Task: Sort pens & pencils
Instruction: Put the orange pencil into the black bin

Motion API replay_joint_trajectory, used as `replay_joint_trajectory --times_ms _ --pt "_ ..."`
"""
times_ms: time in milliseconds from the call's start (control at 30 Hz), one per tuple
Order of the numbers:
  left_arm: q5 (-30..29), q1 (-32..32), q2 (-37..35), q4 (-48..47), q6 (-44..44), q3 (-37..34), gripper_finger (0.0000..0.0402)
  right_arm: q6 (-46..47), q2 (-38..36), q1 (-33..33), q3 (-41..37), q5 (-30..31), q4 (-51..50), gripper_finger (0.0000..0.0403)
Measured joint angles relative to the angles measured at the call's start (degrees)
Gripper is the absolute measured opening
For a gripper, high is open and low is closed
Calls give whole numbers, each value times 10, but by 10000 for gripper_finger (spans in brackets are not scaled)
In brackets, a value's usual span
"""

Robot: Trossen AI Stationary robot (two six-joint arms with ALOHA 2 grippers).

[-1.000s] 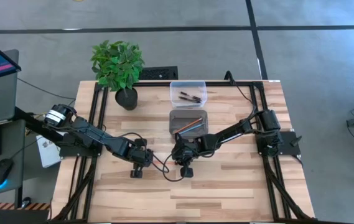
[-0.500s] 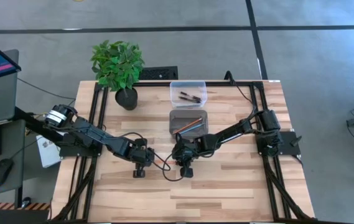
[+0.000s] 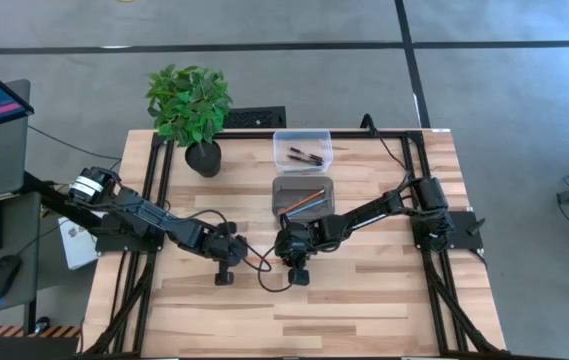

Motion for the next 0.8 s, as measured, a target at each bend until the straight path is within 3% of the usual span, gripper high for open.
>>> replay_joint_trajectory --times_ms 300,600,800 --pt "12 0 2 27 41 -1 0 0 1 0 6 1 -9 79" --pt "26 0 3 11 26 -1 0 0 3 -2 67 5 -163 79" --pt "31 0 3 2 25 -1 0 17 2 -3 68 5 -193 79"
